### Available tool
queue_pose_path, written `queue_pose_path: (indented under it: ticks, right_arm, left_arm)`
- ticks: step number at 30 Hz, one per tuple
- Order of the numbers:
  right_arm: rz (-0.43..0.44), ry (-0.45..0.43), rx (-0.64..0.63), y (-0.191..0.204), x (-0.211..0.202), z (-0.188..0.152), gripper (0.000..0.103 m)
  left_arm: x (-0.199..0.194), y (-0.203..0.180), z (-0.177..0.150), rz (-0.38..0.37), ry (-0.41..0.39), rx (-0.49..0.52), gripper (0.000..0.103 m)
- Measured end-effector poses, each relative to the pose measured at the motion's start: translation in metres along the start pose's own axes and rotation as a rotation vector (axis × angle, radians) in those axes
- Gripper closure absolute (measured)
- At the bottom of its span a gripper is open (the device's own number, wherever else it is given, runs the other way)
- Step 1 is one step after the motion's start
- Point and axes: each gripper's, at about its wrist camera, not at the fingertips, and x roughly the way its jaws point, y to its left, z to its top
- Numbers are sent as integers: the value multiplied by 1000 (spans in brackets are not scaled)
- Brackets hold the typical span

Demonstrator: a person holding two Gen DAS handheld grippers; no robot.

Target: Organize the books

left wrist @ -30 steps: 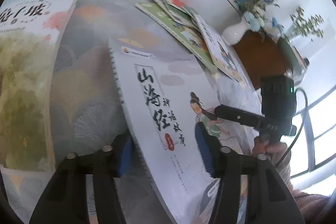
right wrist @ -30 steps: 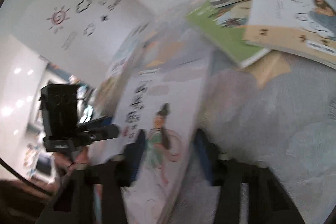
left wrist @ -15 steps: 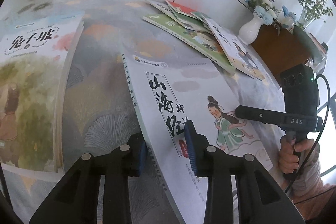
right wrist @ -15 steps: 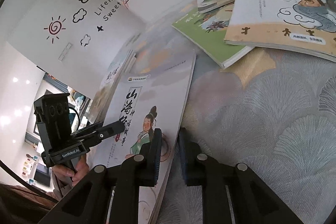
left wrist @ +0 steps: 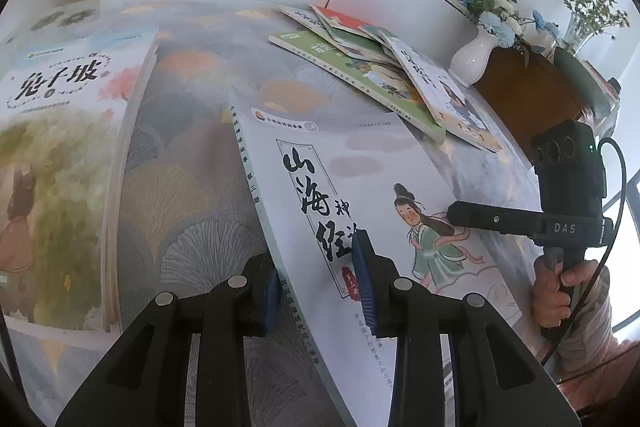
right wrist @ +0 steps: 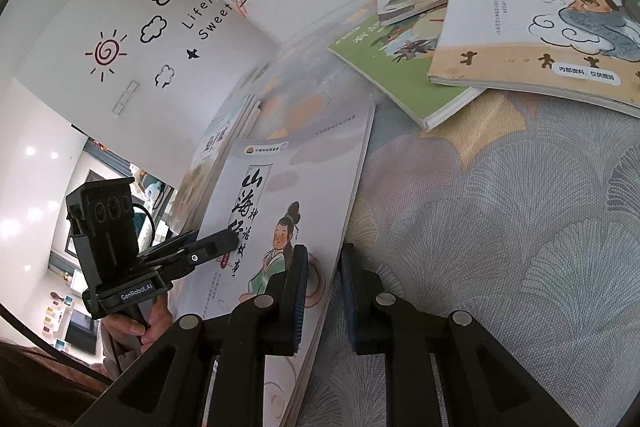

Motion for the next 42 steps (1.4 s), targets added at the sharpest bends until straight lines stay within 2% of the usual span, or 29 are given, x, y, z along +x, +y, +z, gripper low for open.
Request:
queue_pose_path:
  ticks: [13,18,21,23,26,31,33,36,42]
  right_arm:
    - [-2,1,-4,-2,0,2,89]
    - [-99,5,-76,16,0,1,86]
    - [-153,30,-93,29,2,2,85]
    - [-128,39,-58,30,1,2,85]
    - [-118,34,-47,35,-1,3,85]
    - [-123,31,-83,56,-5,5,85]
    - [-131,29,-109,65,-8,4,85]
    - [-106,32,-93,70,-12,5,85]
    - [-27,73,-13,73,-9,12,85]
  left_arm:
    - [1,-3,1,15,-14,27,72]
    - [-1,1,5,-11,5,-2,73]
    - [-3,0,6,24,3,-9,73]
    - [-5,-5,6,64,1,22,73]
    - [-13,-8,9,42,-4,28,73]
    - [-24,-16,15,75,-35,76,73]
    - [-28,-15,18,58,-40,63,73]
    - [-35,-12,22,42,-41,48,73]
    - [-47,-14,33,85,-31,65,73]
